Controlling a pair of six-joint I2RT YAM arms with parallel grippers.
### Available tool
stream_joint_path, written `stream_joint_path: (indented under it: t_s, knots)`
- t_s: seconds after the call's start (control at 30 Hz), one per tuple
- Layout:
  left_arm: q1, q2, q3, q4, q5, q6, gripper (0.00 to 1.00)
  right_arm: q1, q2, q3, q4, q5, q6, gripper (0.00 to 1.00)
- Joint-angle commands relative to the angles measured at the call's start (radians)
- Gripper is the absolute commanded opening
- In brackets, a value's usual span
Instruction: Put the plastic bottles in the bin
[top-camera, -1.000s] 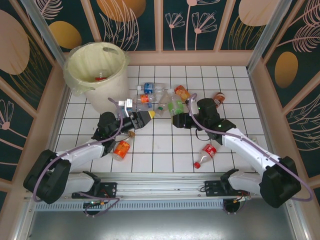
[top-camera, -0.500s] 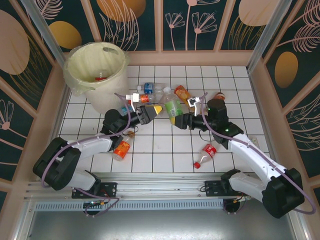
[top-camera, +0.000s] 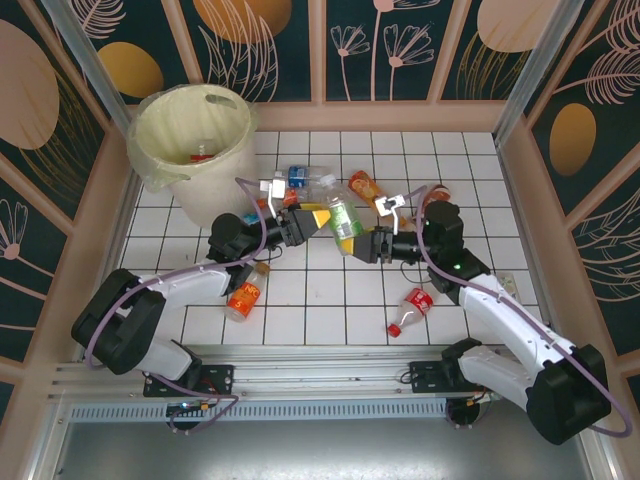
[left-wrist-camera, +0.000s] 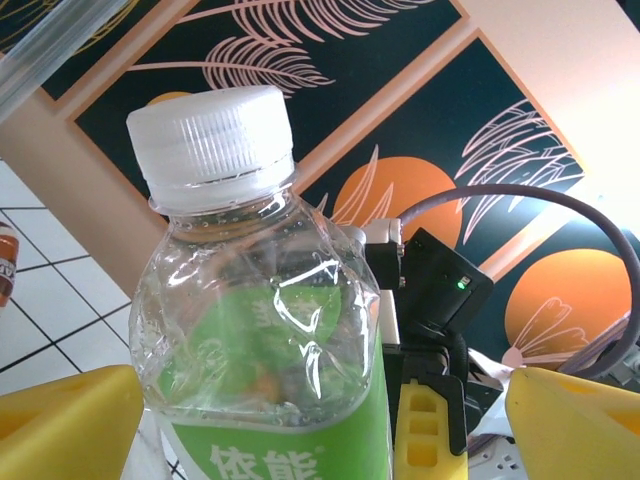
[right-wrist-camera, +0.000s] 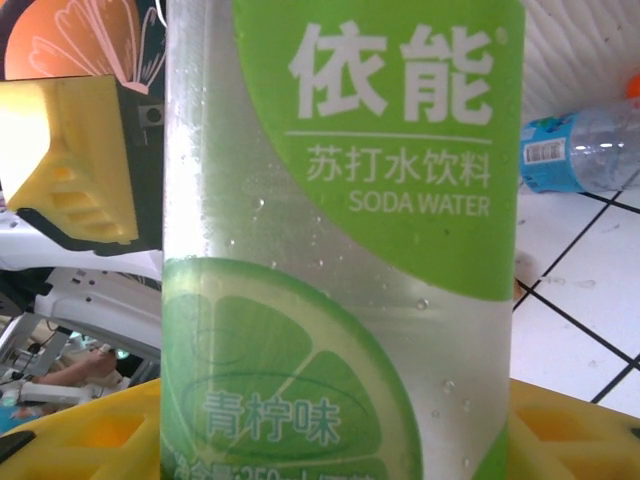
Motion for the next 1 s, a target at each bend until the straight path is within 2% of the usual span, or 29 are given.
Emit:
stream_joint_path:
  t_s: [0.0, 0.47, 0.67, 0.97]
  knots:
    - [-0.02, -0.003, 0.04, 0.056, 0.052, -0.009, 0.92, 0.001, -0.017, -0.018, 0.09, -0.077, 0.03, 0.6]
    - [-0.024, -0.014, 0.053, 0.089, 0.066, -0.039, 0.69, 0.008, -0.018, -0.023, 0.111, -0.094, 0.038, 0.6]
    - [-0.025, -0.018, 0.057, 0.096, 0.079, -0.042, 0.86, 0.009, -0.023, -0.022, 0.121, -0.097, 0.045, 0.6]
    - [-0.026, -0.024, 0.066, 0.107, 0.1, -0.05, 0.89, 0.012, -0.043, -0.026, 0.162, -0.113, 0.074, 0.6]
